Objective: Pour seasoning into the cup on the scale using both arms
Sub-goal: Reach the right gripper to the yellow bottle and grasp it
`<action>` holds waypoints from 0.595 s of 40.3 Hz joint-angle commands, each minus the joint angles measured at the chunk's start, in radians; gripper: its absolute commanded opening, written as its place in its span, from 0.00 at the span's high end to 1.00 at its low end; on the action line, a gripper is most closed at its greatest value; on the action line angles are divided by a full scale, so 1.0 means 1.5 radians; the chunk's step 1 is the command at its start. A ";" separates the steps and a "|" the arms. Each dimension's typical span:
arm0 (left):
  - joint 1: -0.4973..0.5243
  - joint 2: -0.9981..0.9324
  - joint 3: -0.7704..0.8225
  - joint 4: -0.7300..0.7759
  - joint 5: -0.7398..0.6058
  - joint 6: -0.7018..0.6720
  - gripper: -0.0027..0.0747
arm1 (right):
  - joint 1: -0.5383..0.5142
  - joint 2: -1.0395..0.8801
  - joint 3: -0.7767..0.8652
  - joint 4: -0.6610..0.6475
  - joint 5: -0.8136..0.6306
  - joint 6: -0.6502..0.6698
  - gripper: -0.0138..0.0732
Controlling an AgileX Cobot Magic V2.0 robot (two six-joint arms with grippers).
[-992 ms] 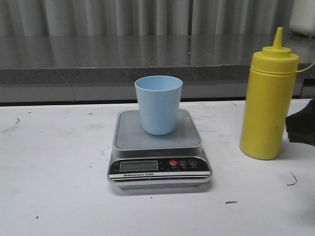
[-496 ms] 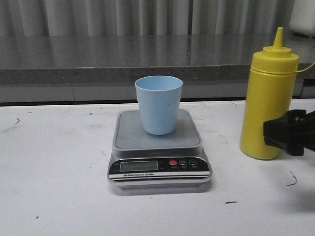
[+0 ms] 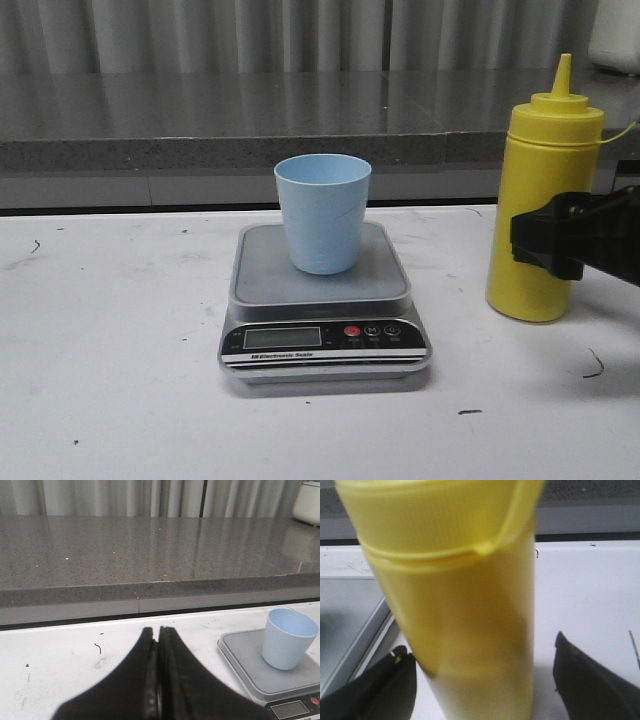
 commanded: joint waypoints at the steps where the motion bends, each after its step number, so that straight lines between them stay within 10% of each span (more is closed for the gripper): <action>1: 0.001 0.005 -0.019 -0.006 -0.057 -0.008 0.99 | 0.000 -0.006 -0.040 -0.001 -0.007 -0.001 0.18; 24: 0.001 0.005 -0.019 -0.006 -0.056 -0.008 0.99 | 0.000 0.075 -0.094 -0.001 -0.076 -0.001 0.18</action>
